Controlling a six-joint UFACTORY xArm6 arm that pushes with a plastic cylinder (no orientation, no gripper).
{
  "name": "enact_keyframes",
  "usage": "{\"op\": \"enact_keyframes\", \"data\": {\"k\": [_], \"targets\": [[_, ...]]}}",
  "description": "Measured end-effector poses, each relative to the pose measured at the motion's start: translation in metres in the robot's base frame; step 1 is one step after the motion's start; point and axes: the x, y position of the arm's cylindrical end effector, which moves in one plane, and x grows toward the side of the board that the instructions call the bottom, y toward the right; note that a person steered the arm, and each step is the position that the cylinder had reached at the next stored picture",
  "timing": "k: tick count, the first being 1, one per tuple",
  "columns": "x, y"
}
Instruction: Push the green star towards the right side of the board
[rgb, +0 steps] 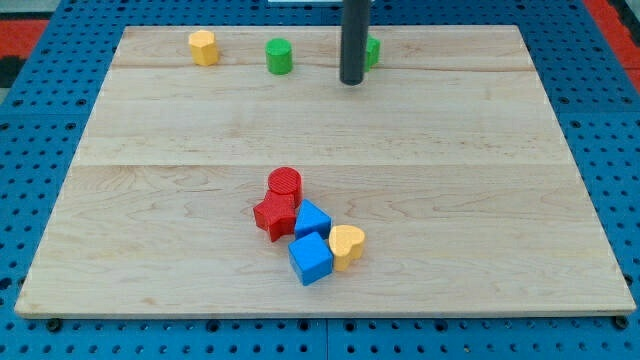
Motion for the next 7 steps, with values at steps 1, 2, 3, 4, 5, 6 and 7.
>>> {"op": "enact_keyframes", "data": {"k": [1, 2, 3, 4, 5, 6, 7], "targets": [[0.001, -0.039], [-0.019, -0.049], [-0.056, -0.043], [-0.062, -0.028], [-0.073, 0.008], [-0.073, 0.043], [-0.064, 0.061]]}}
